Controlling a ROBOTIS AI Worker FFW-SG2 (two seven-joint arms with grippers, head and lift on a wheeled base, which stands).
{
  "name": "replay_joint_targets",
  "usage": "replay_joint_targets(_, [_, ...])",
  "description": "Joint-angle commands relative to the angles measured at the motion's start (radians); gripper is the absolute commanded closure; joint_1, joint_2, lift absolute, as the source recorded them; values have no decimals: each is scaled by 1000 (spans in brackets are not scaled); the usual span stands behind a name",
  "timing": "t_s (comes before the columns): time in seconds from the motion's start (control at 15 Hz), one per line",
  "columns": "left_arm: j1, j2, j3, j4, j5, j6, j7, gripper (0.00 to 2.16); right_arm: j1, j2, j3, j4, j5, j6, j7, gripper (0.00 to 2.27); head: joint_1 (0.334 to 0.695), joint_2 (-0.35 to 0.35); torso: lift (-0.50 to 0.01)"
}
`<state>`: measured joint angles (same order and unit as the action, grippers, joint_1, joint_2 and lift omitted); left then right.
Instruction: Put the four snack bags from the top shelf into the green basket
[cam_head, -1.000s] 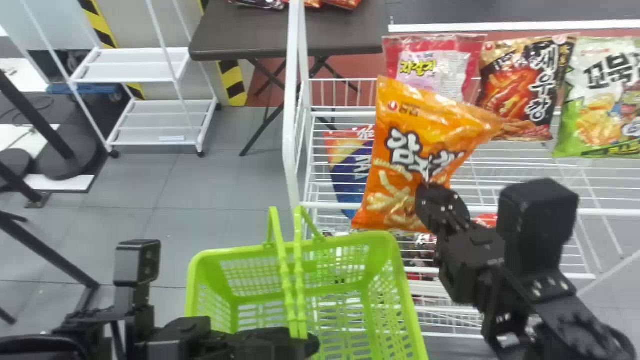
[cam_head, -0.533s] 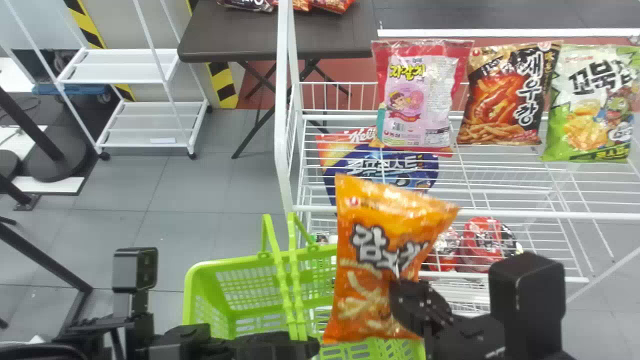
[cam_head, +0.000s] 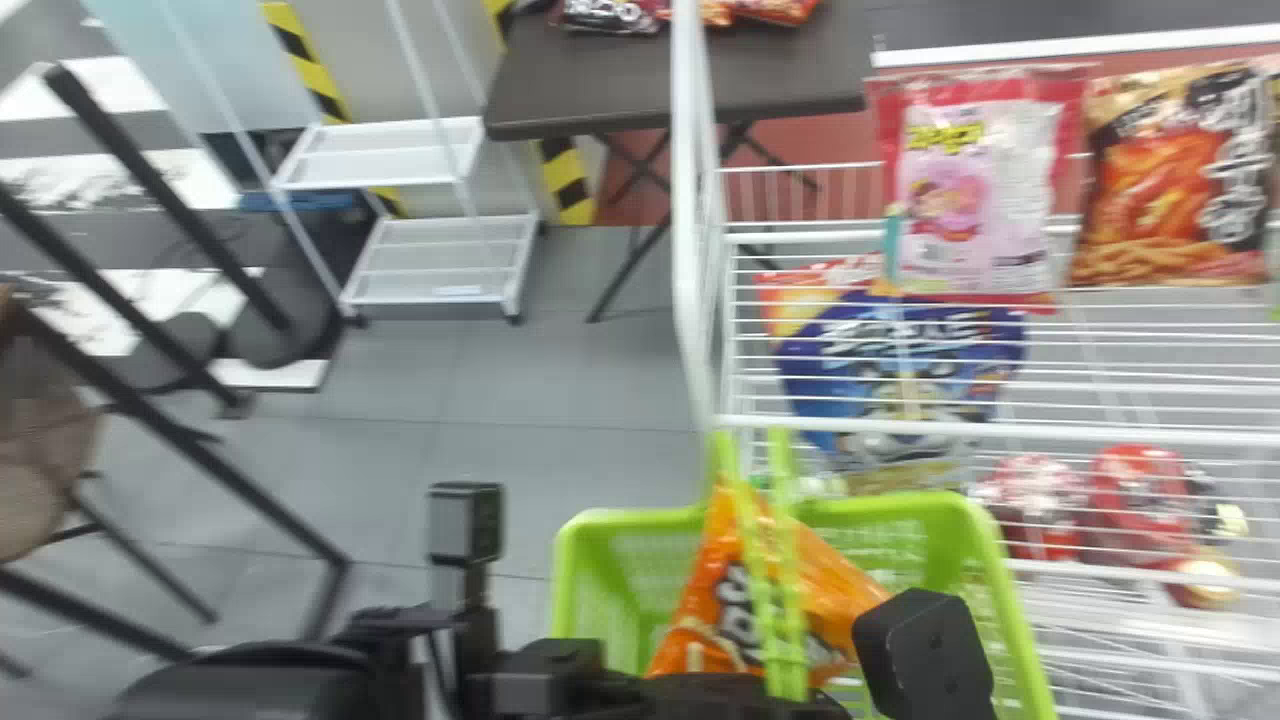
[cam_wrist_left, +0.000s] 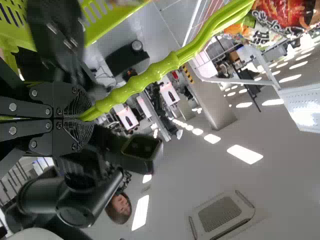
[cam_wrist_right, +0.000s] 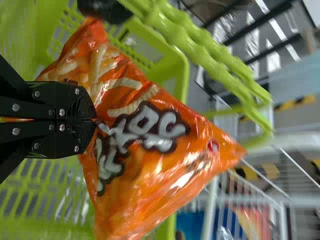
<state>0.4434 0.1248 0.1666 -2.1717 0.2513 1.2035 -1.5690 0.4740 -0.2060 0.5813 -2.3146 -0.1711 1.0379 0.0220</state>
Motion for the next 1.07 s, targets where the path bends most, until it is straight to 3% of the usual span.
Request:
replay_joint_targets(0.0, [1, -1, -10, -13, 0, 5, -12, 2148, -129, 11, 106, 126, -27, 38, -22, 2111, 695, 324, -5])
replay_joint_targets(0.07, [1, -1, -12, -17, 2, 5, -12, 2148, -170, 13, 121, 162, -53, 75, -22, 1534, 695, 350, -5])
replay_joint_targets(0.13, [6, -2, -13, -20, 2, 8, -12, 2148, -181, 11, 117, 170, -65, 78, -20, 414, 695, 350, -5])
replay_joint_targets(0.2, [8, -1, -12, -20, 2, 5, -12, 2148, -176, 7, 103, 158, -65, 75, -20, -2, 695, 350, -5])
replay_joint_targets(0.53, [21, -1, -4, -34, 2, 5, -12, 2148, -17, -69, -129, -128, -70, 118, 50, 39, 695, 350, -5])
replay_joint_targets(0.73, [37, 1, 14, -42, 6, 5, -12, 2148, 71, -56, -388, -275, -93, 201, 133, 46, 695, 206, -5])
replay_joint_targets(0.87, [49, 1, 25, -48, 11, 5, -12, 2148, 40, -4, -574, -284, -159, 192, 150, 46, 695, 89, -5])
replay_joint_targets(1.0, [60, 2, 30, -54, 13, 5, -12, 2148, -75, 34, -640, -232, -140, 161, 148, 46, 695, -72, -5])
